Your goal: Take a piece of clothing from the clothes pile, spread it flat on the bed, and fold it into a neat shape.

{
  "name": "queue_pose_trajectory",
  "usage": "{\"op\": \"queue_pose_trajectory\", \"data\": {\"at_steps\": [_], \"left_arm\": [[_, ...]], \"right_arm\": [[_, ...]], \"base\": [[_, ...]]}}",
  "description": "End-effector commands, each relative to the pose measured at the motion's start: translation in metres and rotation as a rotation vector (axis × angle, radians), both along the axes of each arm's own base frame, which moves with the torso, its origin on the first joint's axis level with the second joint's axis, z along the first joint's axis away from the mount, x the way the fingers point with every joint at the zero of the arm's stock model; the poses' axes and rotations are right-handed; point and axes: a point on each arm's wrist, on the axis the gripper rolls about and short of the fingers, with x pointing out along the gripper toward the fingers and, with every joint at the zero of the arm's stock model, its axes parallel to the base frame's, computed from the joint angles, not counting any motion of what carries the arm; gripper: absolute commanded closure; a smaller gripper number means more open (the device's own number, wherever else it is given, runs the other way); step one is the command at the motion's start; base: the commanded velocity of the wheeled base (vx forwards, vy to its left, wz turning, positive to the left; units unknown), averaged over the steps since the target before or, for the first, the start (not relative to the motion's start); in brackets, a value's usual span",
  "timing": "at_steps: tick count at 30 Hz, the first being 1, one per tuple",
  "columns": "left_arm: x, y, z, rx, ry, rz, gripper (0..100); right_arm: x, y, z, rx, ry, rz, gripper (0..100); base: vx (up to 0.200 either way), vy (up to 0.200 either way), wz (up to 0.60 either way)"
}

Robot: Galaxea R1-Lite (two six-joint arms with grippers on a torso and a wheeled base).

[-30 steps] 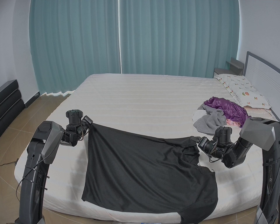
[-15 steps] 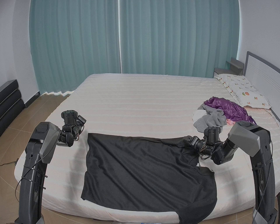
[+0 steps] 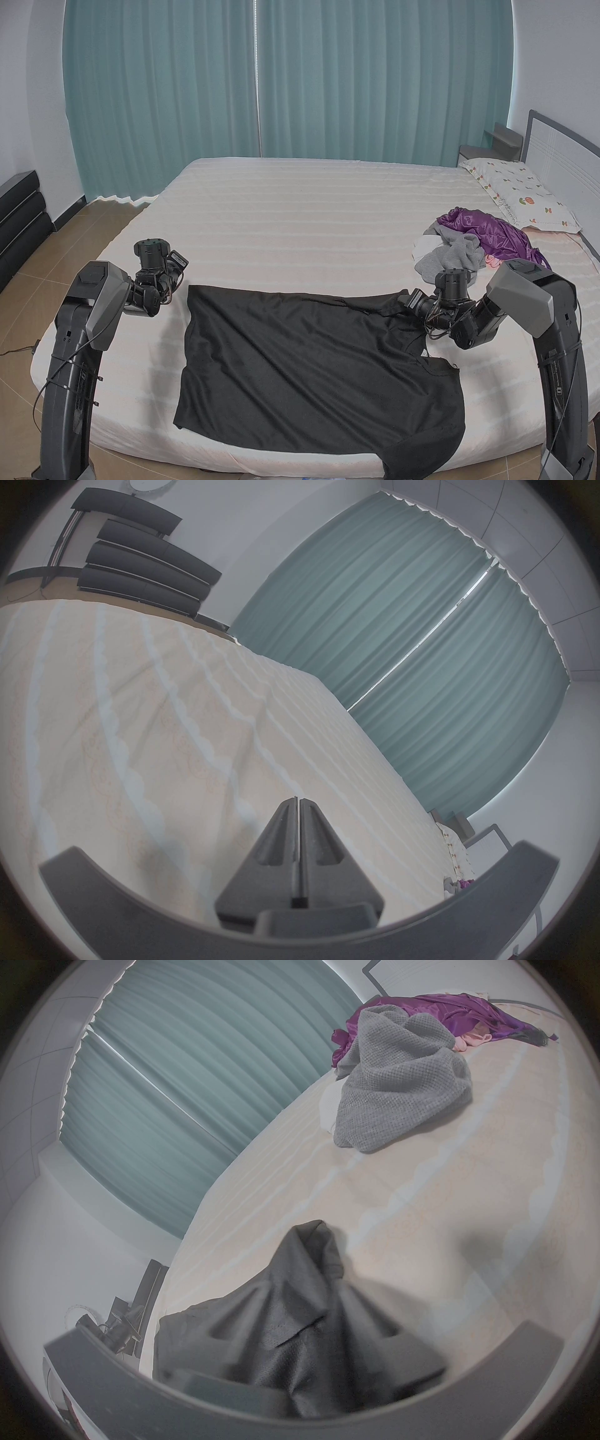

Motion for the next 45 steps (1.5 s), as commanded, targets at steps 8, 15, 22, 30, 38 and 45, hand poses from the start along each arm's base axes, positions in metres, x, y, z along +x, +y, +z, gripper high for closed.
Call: {"op": "queue_pose_trajectory", "data": {"at_steps": [8,15,22,30,38,45], "left_arm": [[-0.007,-0.018,-0.01,-0.03,0.074,-0.114,100],[-0.007,-0.024,-0.013,-0.034,0.103,-0.155,100],[-0.006,-0.031,-0.016,0.01,0.104,-0.187,100],[-0.007,-0.046,-0.022,0.027,0.113,-0.265,100],[-0.005,-0.048,-0.036,0.075,0.122,-0.277,100],[-0.004,-0.045,-0.03,0.091,0.108,-0.226,100]], "right_arm": [[0.014,-0.024,0.017,0.011,-0.07,-0.072,100],[0.023,-0.029,0.02,0.0,-0.109,-0.119,100],[0.031,-0.031,0.014,-0.029,-0.148,-0.194,100],[0.03,-0.028,0.011,-0.029,-0.142,-0.188,100],[0.029,-0.027,0.01,-0.029,-0.137,-0.186,100],[0.029,-0.029,0.012,-0.029,-0.141,-0.192,100]], "base": [[0.0,0.0,0.0],[0.0,0.0,0.0],[0.0,0.0,0.0],[0.0,0.0,0.0],[0.0,0.0,0.0],[0.0,0.0,0.0]]}}
